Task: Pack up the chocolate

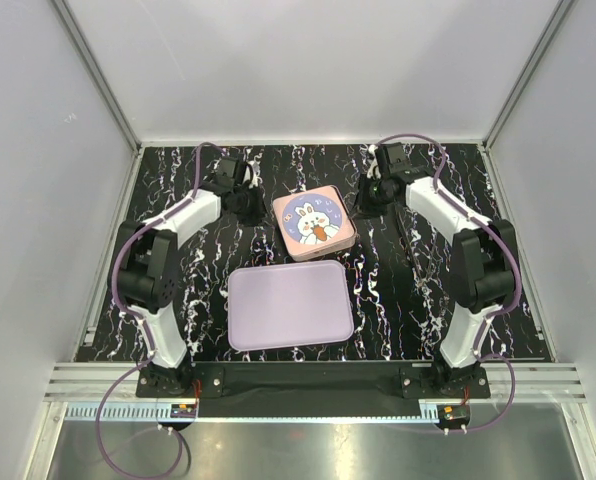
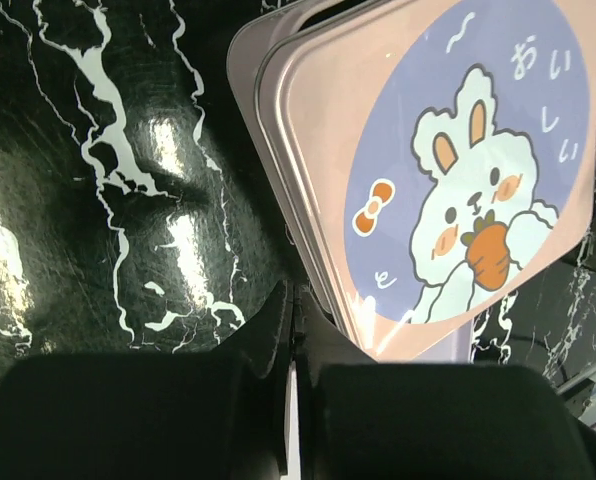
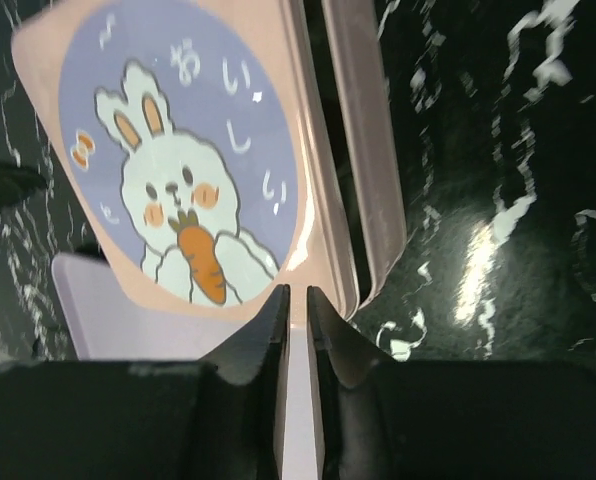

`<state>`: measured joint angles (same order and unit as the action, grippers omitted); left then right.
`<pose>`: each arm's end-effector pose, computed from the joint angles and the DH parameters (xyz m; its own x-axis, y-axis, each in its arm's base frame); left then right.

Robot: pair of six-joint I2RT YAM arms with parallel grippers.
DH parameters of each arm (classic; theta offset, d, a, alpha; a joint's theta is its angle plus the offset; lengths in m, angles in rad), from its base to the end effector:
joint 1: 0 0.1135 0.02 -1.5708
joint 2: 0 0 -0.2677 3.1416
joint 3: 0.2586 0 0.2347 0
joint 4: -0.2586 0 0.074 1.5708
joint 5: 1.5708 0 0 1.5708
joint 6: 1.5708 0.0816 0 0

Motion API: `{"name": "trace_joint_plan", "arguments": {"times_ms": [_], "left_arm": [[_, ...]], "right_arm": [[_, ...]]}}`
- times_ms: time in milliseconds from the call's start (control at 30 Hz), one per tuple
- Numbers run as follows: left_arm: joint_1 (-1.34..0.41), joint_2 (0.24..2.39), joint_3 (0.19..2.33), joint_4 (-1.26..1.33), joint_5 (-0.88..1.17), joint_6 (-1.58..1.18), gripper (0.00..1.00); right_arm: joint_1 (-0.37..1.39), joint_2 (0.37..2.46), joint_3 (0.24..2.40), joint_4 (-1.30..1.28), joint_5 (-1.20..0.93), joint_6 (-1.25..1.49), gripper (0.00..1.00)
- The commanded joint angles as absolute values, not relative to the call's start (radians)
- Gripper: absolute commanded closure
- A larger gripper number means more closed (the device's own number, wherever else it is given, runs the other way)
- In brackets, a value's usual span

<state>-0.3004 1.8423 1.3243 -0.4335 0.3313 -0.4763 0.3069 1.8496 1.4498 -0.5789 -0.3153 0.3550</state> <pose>0.3803 -0.1456 0.1881 -0.9022 -0.1744 -0.3944 0.0523 0.8636 -0.5015 0.3838 0.1482 0.2121 -0.8989 0.0618 -0.4339 -0.1490 0.8879 0.4353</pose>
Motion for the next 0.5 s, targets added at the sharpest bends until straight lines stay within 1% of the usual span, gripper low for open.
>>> {"name": "trace_joint_plan", "arguments": {"times_ms": [0, 33, 100, 233, 467], "left_arm": [[-0.314, 1.836, 1.319, -0.423, 0.269, -0.485, 1.0], [-0.319, 1.842, 1.319, -0.423, 0.267, -0.491, 1.0], [-0.328, 1.864, 1.325, -0.423, 0.268, -0.505, 1.0], [-0.344, 1.891, 1.338, -0.394, 0.296, -0.523, 1.0], [-0.354, 1.963, 1.416, -0.411, 0.305, -0.546, 1.0]], "right_arm": [[0.299, 1.836, 1.549, -0.538, -0.14, 0.361, 0.81], [0.292, 1.873, 1.586, -0.54, -0.091, 0.356, 0.81], [0.287, 1.916, 1.618, -0.538, -0.06, 0.336, 0.81], [0.278, 2.029, 1.696, -0.543, -0.071, 0.316, 0.82], [0.276, 2.124, 1.752, -0.545, -0.063, 0.299, 0.85]]}}
